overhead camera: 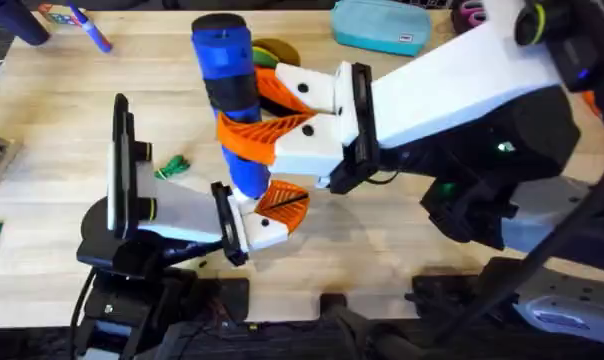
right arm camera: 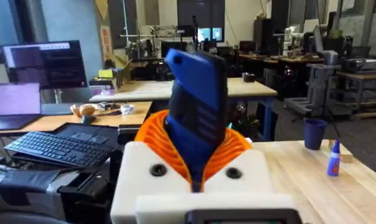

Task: Pick up the gripper from the table and insert it into the empty holder that is missing its gripper. Then pick up a screw, insert it into the mounting hole, and use the screwdriver to tighten it. Finally, clean up the table by picking up the vegetable and placing it into the bucket.

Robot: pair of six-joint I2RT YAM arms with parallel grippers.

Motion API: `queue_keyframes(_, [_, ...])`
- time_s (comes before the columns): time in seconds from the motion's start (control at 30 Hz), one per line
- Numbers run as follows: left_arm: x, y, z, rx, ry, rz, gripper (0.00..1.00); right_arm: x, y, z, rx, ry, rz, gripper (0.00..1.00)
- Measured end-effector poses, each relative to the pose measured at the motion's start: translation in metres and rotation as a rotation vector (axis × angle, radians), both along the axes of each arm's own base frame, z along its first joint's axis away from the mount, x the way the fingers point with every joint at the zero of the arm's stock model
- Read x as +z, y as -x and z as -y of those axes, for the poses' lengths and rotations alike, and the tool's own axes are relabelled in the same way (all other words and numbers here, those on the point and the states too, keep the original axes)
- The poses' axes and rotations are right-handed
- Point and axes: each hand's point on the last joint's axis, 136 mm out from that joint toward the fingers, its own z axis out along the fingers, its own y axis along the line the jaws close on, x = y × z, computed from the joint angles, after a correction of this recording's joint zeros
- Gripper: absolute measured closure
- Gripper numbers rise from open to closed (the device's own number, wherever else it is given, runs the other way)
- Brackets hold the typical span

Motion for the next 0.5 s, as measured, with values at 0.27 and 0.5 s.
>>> queue_keyframes(0.27, [0.0, -0.0003, -0.0001, 0.002, 0.0, 0.0, 0.989, -0.0009, 0.0, -0.0005, 0.0, 0.004, -0.003, 0.956])
queue_keyframes(0.5, [0.0001, -0.0004, -0.0001, 0.003, 0.0, 0.001, 0.989, 0.0044, 0.0002, 0.0023, -0.003, -0.019, 0.016, 0.957])
